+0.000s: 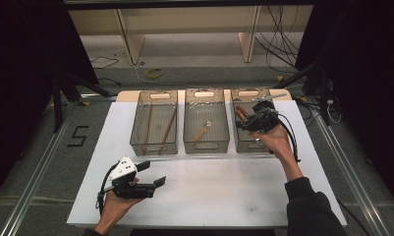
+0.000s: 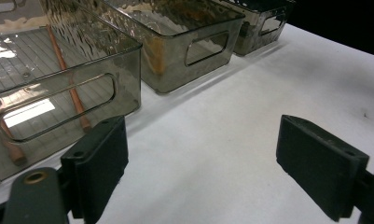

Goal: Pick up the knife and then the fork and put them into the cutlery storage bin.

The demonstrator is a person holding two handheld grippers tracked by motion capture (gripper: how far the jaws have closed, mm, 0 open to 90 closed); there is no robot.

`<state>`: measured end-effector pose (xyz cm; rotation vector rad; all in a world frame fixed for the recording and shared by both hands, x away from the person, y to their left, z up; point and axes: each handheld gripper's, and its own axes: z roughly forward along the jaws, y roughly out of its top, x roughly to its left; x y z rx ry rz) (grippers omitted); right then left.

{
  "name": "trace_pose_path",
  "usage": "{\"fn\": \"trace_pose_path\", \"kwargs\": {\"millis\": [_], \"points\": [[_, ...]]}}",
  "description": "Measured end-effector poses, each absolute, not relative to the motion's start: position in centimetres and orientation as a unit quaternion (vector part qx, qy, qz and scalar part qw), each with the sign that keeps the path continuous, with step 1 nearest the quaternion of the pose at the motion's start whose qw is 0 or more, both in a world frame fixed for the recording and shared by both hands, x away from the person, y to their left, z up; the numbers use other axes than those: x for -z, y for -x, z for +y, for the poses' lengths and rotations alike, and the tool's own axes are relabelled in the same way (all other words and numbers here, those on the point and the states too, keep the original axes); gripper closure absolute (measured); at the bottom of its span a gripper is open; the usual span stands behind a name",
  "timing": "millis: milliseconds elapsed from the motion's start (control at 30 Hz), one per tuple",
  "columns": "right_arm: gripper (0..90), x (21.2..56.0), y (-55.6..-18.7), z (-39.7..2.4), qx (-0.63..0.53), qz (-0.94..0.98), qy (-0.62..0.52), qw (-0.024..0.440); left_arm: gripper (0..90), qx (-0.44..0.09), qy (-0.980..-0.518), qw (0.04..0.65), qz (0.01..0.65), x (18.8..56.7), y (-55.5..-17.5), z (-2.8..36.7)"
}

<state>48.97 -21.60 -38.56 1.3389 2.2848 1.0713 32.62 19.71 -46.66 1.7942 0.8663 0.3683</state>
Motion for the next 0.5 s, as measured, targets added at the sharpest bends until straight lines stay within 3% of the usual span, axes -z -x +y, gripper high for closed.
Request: {"fn": "trace_pose_path", "kwargs": {"millis": [500], "points": [[32.4,39.5,-45.1,-21.1,-0.396,0.79,-0.442,0.154,16.0,-0.148,-0.752,0.531,0.361,46.7,-32.6,19.7]]}}
